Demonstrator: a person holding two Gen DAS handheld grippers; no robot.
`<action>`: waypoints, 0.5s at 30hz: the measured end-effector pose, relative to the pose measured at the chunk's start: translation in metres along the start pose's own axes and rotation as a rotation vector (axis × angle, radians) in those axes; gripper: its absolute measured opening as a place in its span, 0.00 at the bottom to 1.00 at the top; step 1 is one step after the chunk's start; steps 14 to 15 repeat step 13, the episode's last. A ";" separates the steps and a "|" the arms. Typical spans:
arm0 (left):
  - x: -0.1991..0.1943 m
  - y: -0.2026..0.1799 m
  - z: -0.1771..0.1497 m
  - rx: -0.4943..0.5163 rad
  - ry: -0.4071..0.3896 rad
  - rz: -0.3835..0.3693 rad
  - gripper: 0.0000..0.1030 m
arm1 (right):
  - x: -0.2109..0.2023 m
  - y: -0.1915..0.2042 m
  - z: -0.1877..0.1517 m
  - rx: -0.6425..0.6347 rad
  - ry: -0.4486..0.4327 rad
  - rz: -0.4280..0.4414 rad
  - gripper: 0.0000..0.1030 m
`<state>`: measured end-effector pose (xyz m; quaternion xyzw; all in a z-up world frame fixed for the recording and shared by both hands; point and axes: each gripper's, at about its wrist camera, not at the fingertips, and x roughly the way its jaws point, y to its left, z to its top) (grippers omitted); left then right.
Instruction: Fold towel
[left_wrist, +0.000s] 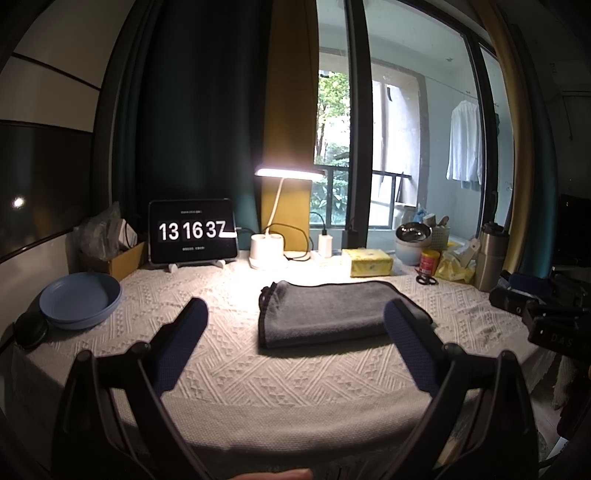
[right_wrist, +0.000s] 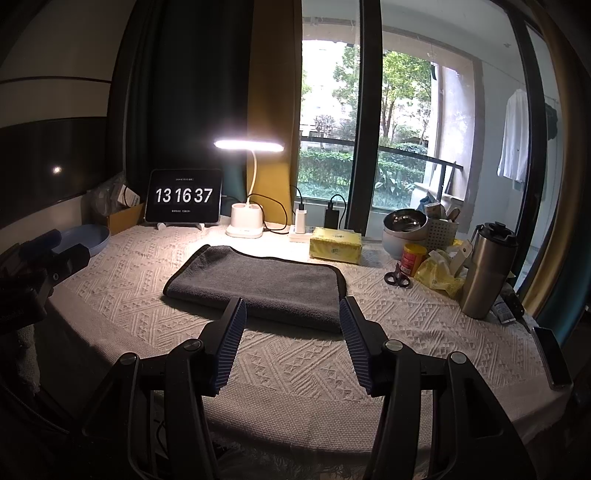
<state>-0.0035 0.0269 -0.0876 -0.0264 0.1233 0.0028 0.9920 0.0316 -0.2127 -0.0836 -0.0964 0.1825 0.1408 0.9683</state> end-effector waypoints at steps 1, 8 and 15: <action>0.000 0.000 0.000 0.000 0.000 0.000 0.94 | 0.000 0.000 0.000 0.000 0.000 0.000 0.54; 0.002 0.002 -0.001 0.001 0.012 0.022 0.94 | 0.000 0.001 0.000 0.000 -0.001 0.002 0.54; 0.007 -0.004 0.002 0.052 0.019 0.061 0.94 | 0.003 0.002 -0.001 0.007 0.005 0.006 0.54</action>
